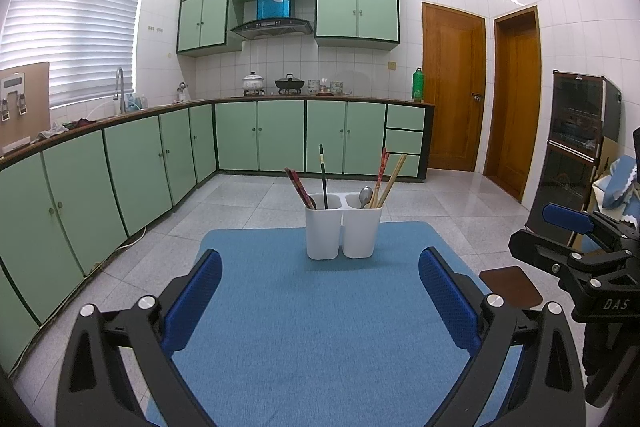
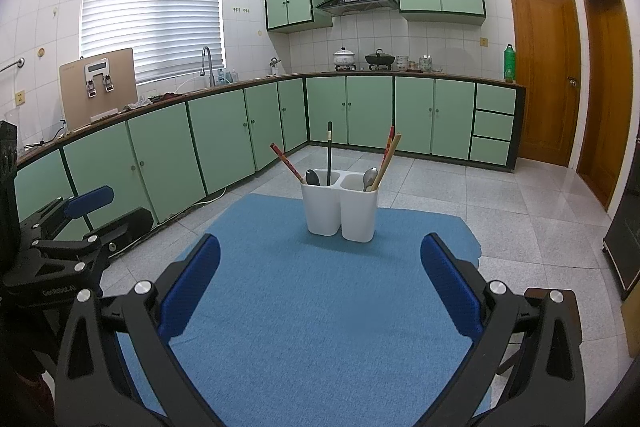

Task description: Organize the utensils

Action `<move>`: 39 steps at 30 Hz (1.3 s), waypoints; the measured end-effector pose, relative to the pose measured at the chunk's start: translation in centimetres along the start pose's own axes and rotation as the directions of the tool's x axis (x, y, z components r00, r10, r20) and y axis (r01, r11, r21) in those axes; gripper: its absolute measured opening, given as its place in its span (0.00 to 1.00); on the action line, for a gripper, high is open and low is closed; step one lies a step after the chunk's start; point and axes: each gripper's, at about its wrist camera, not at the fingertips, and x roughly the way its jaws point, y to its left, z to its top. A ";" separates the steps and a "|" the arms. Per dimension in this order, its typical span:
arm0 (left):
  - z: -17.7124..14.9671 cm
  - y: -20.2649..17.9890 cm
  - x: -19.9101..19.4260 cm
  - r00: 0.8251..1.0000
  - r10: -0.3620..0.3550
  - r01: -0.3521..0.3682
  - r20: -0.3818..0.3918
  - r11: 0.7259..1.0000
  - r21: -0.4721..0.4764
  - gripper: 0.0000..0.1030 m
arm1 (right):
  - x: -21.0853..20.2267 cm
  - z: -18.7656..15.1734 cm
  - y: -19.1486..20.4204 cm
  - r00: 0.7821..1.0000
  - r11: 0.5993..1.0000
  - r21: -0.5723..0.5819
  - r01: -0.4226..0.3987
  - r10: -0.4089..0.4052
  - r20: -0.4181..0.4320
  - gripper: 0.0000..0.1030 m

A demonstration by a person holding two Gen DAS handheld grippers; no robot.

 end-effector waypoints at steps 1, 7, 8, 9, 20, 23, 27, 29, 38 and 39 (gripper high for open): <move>0.0 -0.1 0.0 1.000 0.000 0.000 0.000 1.000 0.000 0.94 | 0.0 0.0 0.0 1.000 1.000 0.000 0.000 0.000 0.000 0.95; 0.1 -0.1 0.1 1.000 0.001 -0.001 -0.001 1.000 0.000 0.94 | 0.0 0.0 0.0 1.000 1.000 0.000 0.000 0.000 -0.001 0.95; 0.0 0.0 0.0 1.000 0.002 -0.002 -0.001 1.000 0.000 0.94 | 0.1 -0.1 -0.1 1.000 1.000 0.000 -0.001 0.001 -0.002 0.95; 0.0 0.0 0.1 1.000 0.001 -0.001 -0.002 1.000 0.001 0.94 | 0.1 -0.1 0.0 1.000 1.000 0.000 0.000 0.000 -0.002 0.95; -0.2 0.1 0.4 1.000 -0.010 0.010 -0.009 1.000 -0.008 0.94 | 0.3 -0.9 0.1 1.000 1.000 0.003 0.001 -0.001 -0.007 0.95; -0.1 0.3 0.5 1.000 -0.013 0.013 -0.010 1.000 -0.011 0.94 | 0.4 -1.0 0.1 1.000 1.000 0.002 0.002 -0.002 -0.009 0.95; -0.2 0.4 0.5 1.000 -0.013 0.013 -0.008 1.000 -0.012 0.94 | 0.6 -1.4 0.1 1.000 1.000 0.004 0.003 -0.003 -0.014 0.95; -0.2 0.4 0.5 1.000 -0.014 0.014 -0.009 1.000 -0.011 0.94 | 0.7 -1.4 0.0 1.000 1.000 0.006 0.004 -0.004 -0.017 0.95; 0.1 0.1 0.5 1.000 -0.008 0.008 -0.015 1.000 -0.009 0.94 | 0.8 -1.3 -0.1 1.000 1.000 0.006 0.005 -0.005 -0.018 0.95; 0.1 0.2 0.5 1.000 -0.008 0.008 -0.015 1.000 -0.010 0.94 | 0.7 -1.4 -0.1 1.000 1.000 0.007 0.004 -0.004 -0.018 0.95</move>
